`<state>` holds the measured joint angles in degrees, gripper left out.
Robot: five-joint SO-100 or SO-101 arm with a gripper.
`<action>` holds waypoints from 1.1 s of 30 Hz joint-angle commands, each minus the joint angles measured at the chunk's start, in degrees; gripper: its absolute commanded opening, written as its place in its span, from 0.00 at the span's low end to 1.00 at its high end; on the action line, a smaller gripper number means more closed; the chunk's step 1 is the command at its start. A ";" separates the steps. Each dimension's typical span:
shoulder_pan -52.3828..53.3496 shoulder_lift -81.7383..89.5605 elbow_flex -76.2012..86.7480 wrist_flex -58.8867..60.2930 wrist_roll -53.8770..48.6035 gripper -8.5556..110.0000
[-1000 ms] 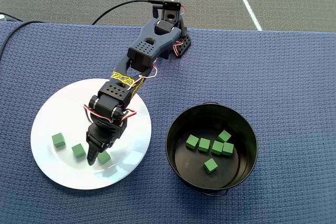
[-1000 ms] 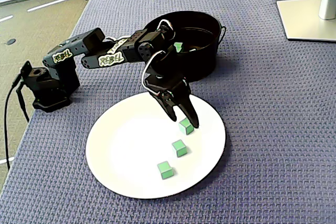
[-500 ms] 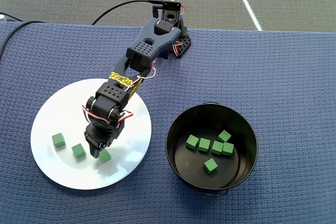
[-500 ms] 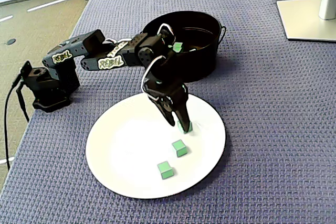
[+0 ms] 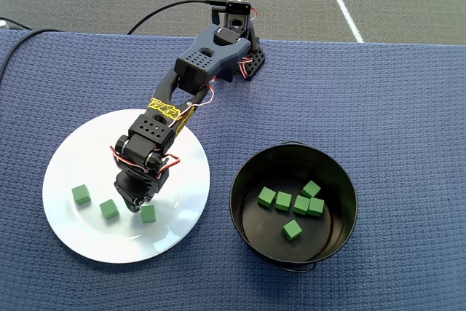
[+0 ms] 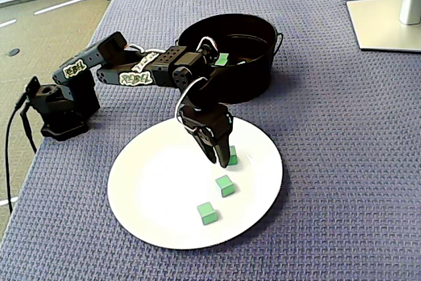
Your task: Pick up the items on the white plate and put them in the black container.
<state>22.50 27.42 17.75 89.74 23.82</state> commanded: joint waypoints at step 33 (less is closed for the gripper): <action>-3.52 4.66 -1.58 0.88 -9.49 0.21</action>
<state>18.81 28.30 16.35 91.58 15.21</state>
